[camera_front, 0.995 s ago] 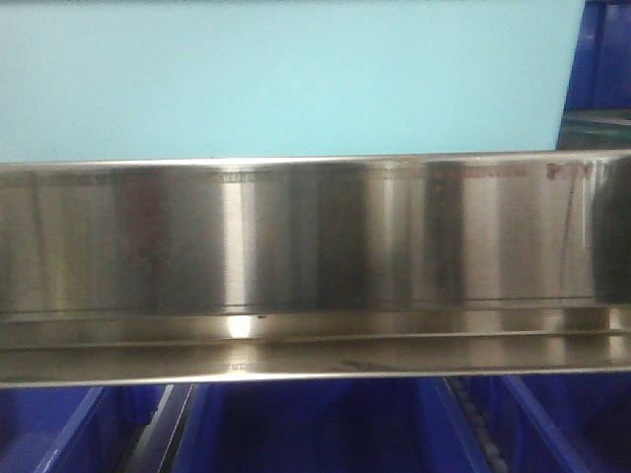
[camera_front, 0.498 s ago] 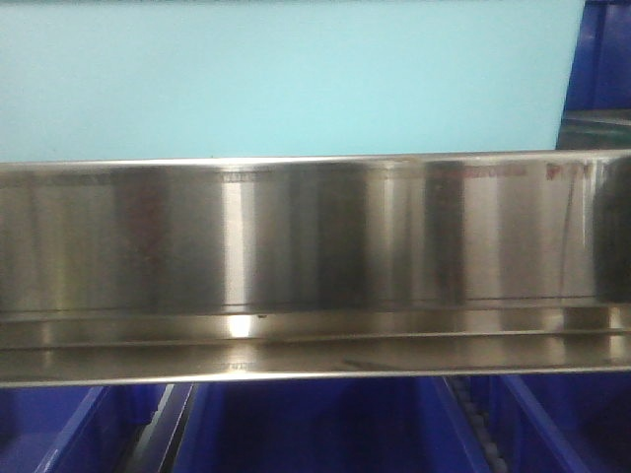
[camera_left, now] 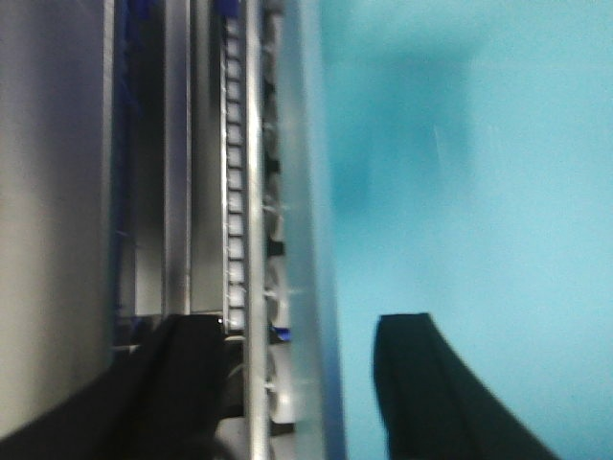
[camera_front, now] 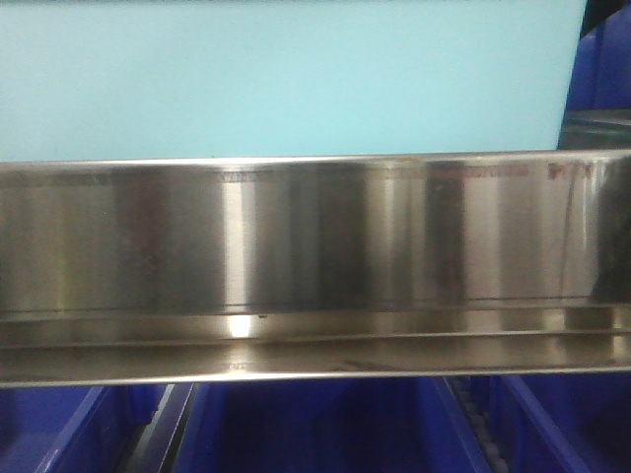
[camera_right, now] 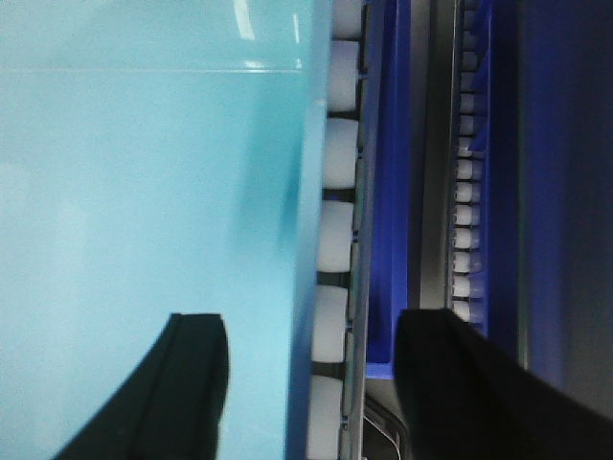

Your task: Move two blue bins to right shelf middle

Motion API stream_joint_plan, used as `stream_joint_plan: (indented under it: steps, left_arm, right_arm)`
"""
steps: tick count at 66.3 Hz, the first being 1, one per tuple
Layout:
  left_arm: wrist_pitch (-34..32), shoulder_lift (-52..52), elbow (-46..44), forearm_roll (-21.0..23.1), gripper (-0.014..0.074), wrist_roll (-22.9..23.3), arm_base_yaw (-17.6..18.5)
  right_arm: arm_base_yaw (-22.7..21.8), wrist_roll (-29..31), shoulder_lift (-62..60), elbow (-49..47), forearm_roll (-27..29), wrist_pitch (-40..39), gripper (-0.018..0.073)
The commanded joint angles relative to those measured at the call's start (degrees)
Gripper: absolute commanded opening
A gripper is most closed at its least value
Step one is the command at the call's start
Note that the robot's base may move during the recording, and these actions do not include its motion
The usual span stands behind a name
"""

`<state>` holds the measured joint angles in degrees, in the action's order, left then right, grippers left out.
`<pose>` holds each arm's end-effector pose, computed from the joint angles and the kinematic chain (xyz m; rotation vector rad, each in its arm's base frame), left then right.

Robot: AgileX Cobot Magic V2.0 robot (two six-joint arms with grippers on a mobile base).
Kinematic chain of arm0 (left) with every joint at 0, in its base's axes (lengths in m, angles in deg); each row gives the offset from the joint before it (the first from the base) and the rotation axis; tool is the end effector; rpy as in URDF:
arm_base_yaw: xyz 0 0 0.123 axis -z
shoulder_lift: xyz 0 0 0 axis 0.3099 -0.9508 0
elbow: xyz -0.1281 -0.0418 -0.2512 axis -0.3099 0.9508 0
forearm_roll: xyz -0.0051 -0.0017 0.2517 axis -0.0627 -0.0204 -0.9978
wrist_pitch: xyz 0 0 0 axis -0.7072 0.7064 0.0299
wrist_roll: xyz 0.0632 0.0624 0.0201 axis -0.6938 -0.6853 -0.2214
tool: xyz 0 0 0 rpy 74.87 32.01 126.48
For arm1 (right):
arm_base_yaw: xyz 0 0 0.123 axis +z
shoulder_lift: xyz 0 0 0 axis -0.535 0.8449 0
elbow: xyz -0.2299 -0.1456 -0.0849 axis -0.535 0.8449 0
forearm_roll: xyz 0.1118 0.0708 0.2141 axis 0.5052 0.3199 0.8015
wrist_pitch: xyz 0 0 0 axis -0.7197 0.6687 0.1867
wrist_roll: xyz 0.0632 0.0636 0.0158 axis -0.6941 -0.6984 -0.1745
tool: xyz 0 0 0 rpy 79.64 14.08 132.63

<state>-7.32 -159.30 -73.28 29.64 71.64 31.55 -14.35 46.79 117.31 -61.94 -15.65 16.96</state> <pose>0.3146 -0.0795 0.3451 -0.0807 2.7449 -0.2088 0.3236 0.1088 0.3351 0.0159 2.7038 0.2532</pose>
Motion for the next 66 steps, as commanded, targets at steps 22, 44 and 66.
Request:
stream_joint_plan:
  steps: [22,44,66]
  left_arm:
    - [1.56,-0.21,-0.46,1.1,-0.0111,-1.83,-0.14]
    - [1.54,1.39,-4.77,-6.42,-0.0111,-1.03,4.85]
    - [1.59,1.39,-16.44,-11.32,-0.0111,-0.78,12.13]
  right_arm:
    - [0.07,0.66,-0.35,-0.85,-0.87,0.75,-0.0163]
    - [0.07,0.66,-2.21,-8.54,-4.83,2.39,-0.0163]
    - [1.07,0.66,-2.68,-20.95,-10.02,4.92,-0.0163]
